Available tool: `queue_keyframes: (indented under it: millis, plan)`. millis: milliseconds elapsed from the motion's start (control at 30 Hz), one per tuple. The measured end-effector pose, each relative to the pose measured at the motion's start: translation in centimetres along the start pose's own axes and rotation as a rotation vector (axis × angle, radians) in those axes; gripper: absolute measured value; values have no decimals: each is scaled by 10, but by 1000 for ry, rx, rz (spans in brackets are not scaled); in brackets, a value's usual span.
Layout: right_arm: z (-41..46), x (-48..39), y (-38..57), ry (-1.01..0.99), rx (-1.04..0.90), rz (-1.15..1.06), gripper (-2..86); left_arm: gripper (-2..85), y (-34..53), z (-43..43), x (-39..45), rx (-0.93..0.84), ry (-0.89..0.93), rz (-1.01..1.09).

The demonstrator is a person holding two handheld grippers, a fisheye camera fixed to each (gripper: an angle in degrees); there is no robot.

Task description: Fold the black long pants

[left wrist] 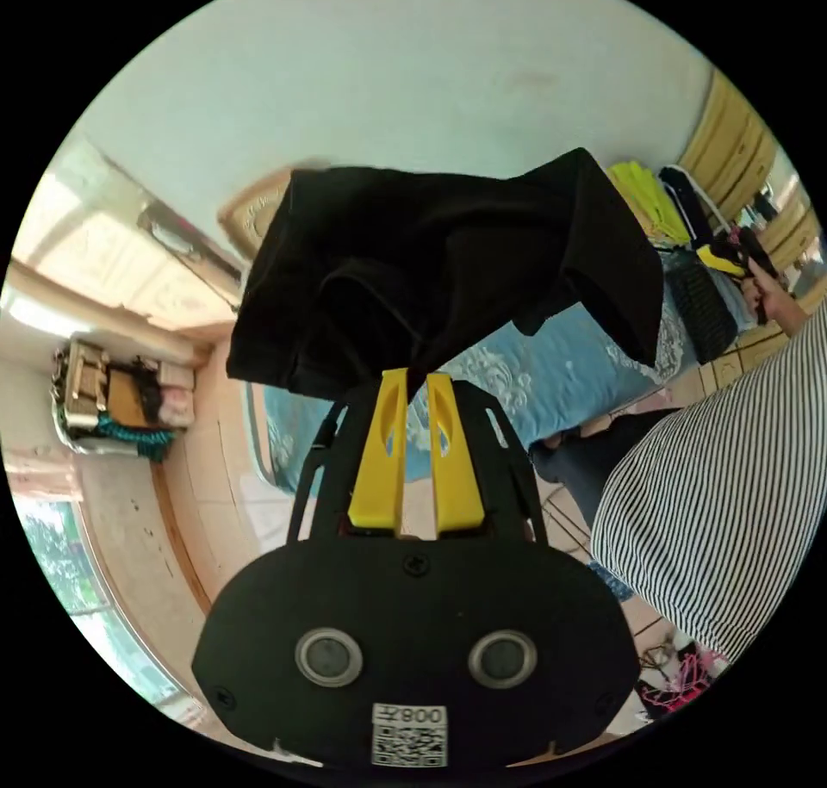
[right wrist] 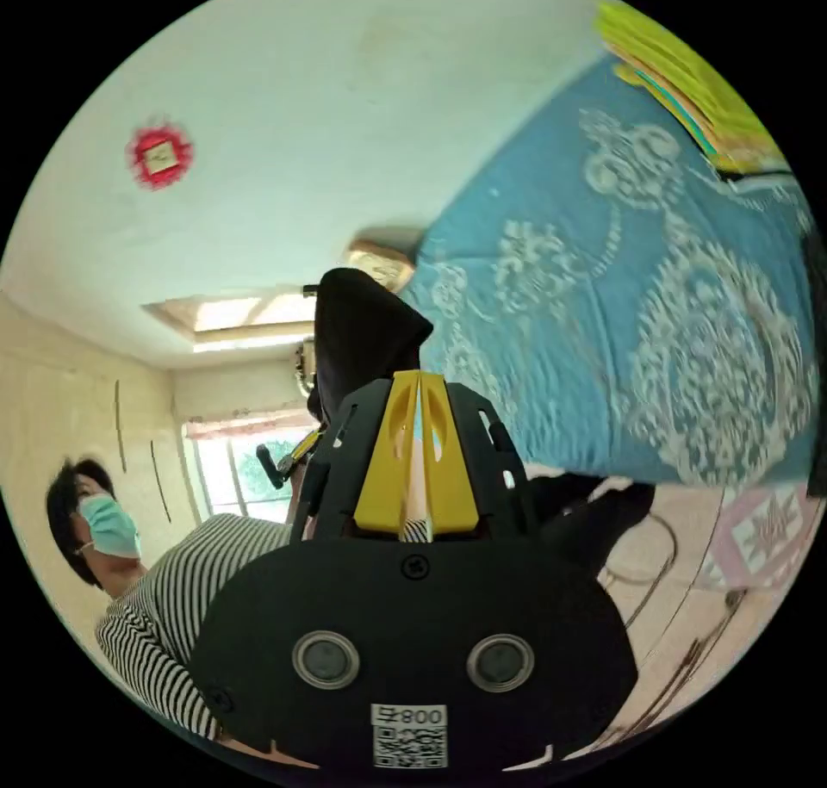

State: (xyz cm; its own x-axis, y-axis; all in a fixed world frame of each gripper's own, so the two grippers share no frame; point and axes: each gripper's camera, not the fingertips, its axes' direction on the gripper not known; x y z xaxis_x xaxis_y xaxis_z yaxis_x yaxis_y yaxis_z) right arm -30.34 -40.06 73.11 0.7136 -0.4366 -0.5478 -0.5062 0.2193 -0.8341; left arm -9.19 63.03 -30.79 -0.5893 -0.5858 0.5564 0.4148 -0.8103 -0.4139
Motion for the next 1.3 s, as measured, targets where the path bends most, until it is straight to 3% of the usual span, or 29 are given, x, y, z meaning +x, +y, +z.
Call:
queue_keyframes:
  millis: [67, 167, 400, 867, 1300]
  plan:
    - [10, 102, 55, 96, -56, 301, 3, 8, 48, 89, -3, -235, 82, -108]
    - [10, 167, 122, 94, -43, 514, 1, 4, 116, 167, -13, -475, 274, -326]
    - [53, 191, 152, 223, -188, 590, 1, 5, 183, 242, -32, -580, 552, -583]
    - [291, 140, 94, 597, -741, 98, 54, 68, 129, 357, -12, -559, 812, -340]
    - [532, 200, 111, 798, -1139, -446, 82, 84, 106, 458, -14, -597, 575, -296]
